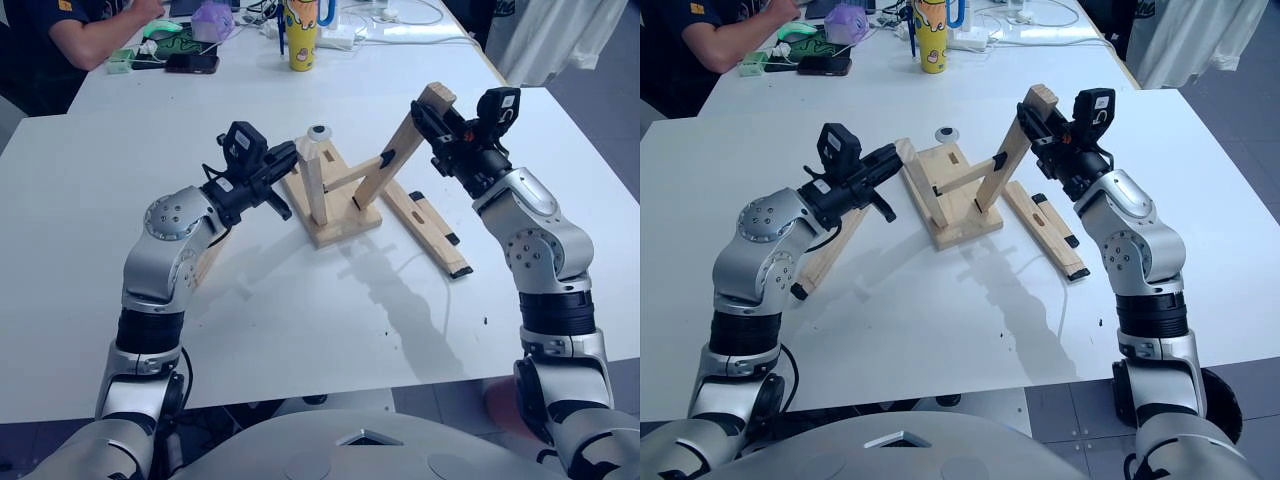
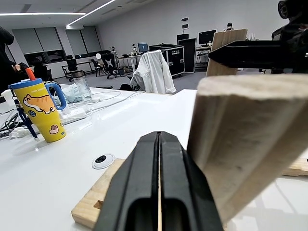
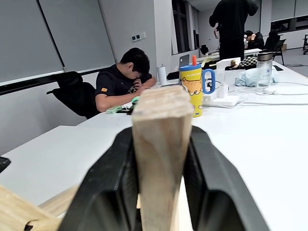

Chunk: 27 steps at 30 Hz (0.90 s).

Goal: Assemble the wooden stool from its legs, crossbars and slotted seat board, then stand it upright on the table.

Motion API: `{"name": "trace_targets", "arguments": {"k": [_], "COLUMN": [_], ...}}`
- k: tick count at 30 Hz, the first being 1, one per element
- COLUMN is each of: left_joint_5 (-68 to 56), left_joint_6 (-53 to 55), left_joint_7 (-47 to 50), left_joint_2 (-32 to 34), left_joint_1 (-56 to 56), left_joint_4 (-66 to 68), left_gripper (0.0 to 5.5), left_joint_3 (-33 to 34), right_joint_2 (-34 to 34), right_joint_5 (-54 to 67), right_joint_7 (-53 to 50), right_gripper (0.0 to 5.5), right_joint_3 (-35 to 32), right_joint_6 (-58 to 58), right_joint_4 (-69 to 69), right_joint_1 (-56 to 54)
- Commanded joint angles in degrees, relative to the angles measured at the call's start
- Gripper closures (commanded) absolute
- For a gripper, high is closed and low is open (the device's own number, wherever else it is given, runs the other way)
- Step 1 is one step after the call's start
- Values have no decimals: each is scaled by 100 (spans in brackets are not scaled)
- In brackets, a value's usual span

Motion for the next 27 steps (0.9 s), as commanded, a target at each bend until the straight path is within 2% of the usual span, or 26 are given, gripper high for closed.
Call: {"name": "trace_targets", "arguments": {"k": [1, 4, 5, 11, 17, 23, 27], "left_joint_5": [-79, -90, -95, -98, -97, -110, -124], "left_joint_6": [-135, -167, -179, -251, -311, -319, -320], "left_joint_7": [111, 181, 201, 306, 408, 516, 555], "left_joint_2": [-28, -4, 3, 19, 37, 34, 25], "left_joint_1": [80, 104, 113, 191, 323, 474, 540], "left_joint_4": [-268, -253, -247, -210, -220, -308, -351], "left_gripper": [550, 550, 550, 550, 550, 550, 550], "left_joint_3": [154, 238, 264, 363, 475, 550, 582], "right_joint_2": [377, 343, 334, 286, 129, 316, 417], "right_joint_5": [-236, -140, -124, -139, -152, 537, 358], "right_joint_7": [124, 164, 156, 198, 398, 662, 639], "right_gripper": [444, 444, 408, 319, 315, 315, 315], "right_joint_3": [1177, 1071, 1042, 893, 759, -87, -329], "right_joint_6": [1910, 1872, 1857, 2027, 2120, 1745, 1619], "right_joint_4": [948, 730, 676, 476, 373, -483, -643], "right_joint_1": [1200, 1091, 1060, 919, 960, 858, 627]}}
